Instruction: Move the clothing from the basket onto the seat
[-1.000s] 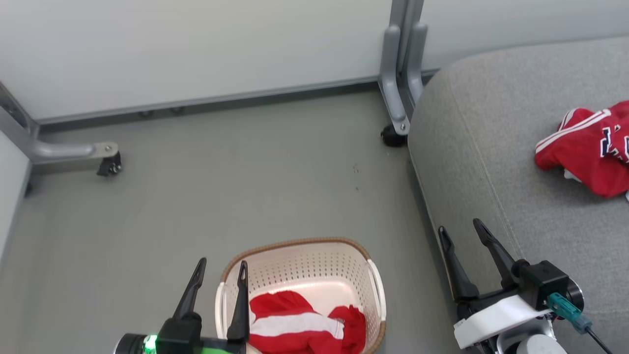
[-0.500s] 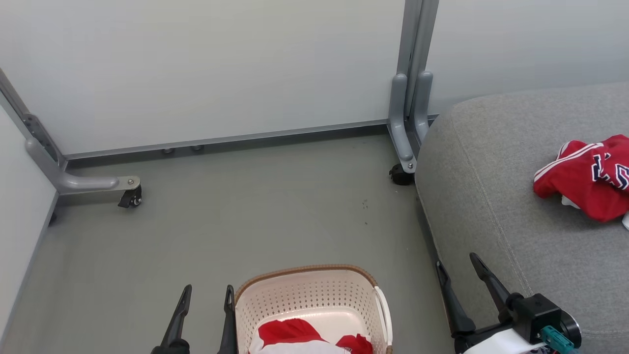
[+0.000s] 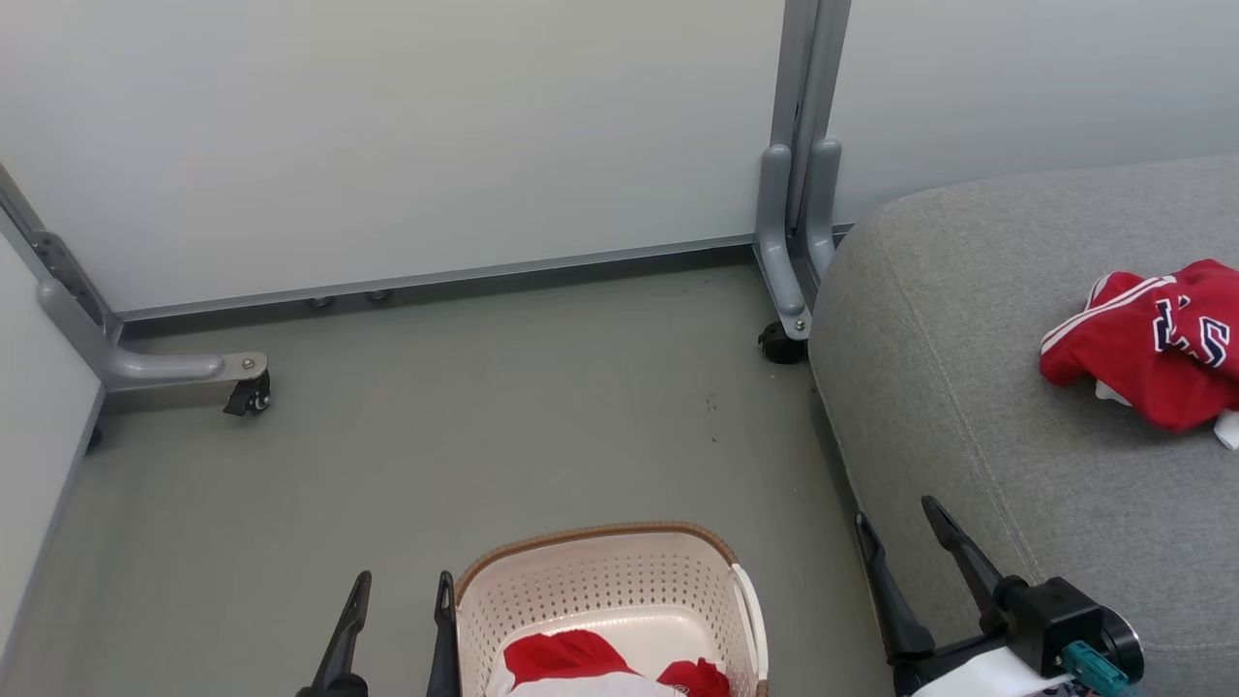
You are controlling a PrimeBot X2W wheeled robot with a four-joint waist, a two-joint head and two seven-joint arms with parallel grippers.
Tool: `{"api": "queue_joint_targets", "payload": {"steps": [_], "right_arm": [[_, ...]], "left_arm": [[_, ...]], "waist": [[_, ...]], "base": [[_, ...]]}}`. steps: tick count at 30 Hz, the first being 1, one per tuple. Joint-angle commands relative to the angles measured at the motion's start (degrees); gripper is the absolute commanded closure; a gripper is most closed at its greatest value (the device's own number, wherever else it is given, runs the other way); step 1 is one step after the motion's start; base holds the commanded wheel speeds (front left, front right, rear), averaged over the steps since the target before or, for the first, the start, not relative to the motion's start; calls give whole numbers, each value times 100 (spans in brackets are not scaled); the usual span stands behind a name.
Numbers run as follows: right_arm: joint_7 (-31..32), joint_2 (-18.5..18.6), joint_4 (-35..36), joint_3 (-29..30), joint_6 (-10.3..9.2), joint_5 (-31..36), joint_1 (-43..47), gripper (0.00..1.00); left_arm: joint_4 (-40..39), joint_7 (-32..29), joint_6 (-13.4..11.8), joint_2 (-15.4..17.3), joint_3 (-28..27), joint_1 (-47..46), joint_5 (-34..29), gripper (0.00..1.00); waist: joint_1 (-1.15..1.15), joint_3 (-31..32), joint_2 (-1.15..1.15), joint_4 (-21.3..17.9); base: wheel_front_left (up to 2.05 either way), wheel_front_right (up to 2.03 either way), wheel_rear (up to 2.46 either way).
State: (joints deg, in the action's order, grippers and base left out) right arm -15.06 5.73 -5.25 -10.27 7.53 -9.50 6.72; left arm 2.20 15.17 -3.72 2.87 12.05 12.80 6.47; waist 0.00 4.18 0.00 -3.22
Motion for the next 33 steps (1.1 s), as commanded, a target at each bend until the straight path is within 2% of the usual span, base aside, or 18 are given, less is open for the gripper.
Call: {"api": "queue_joint_targets", "payload": {"steps": [1,23,33], "right_arm": [[-18,6,6,-16,-8,20,-21,0],[-18,42,18,-17,-8,0,8,0],[-18,128,120,245,-7,85,-151,0]], "left_arm": [[13,-3,-10,4,-11,-17,-22,0],[76,-3,72,4,-82,14,-178,0],[226,-3,276,6,108,-349,-538,0]], "waist": [[0,-1,0,3],[0,-102,0,-46],[0,-659,0,-39]], "base": [[0,0,0],[0,0,0],[0,0,0]]}}
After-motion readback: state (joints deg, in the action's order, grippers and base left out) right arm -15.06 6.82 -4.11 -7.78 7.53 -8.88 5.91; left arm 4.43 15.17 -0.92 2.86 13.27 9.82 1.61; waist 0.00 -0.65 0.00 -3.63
